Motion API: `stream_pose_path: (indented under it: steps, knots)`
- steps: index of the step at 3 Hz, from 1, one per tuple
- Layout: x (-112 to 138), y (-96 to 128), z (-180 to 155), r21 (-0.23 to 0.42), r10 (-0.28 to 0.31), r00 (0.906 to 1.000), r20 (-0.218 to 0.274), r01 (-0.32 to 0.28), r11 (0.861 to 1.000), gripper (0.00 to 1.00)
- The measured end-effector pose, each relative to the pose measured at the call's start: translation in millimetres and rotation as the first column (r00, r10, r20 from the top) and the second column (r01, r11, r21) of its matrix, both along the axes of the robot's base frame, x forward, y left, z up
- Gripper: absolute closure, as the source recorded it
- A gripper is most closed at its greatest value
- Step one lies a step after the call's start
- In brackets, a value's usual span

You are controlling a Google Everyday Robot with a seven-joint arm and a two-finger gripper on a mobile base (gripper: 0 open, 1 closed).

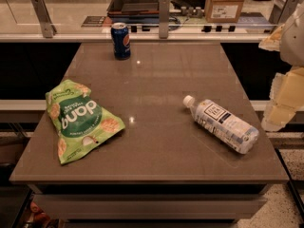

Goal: Move blue plastic bottle near pepsi can

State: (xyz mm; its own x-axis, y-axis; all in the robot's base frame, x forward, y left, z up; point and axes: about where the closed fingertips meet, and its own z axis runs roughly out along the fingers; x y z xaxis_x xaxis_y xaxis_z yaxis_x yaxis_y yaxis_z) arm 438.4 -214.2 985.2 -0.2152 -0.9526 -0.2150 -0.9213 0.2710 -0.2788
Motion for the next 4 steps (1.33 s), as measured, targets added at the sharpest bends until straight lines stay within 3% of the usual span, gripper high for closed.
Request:
stream_pose_path:
  steps: [1,2,3,4]
  knots:
    - [0,0,0,0.000,0.000,1.0000,0.000,0.000,1.000,0.00]
    - [3,4,-3,0.054,-0.023,0.9996,-0.016,0.024,0.998,0.00]
    - [15,32,-30,0.161,-0.048,0.9962,-0.073,0.059,0.985,0.00]
    - [32,67,-67,0.272,-0.102,0.9846,-0.142,0.138,0.952,0.00]
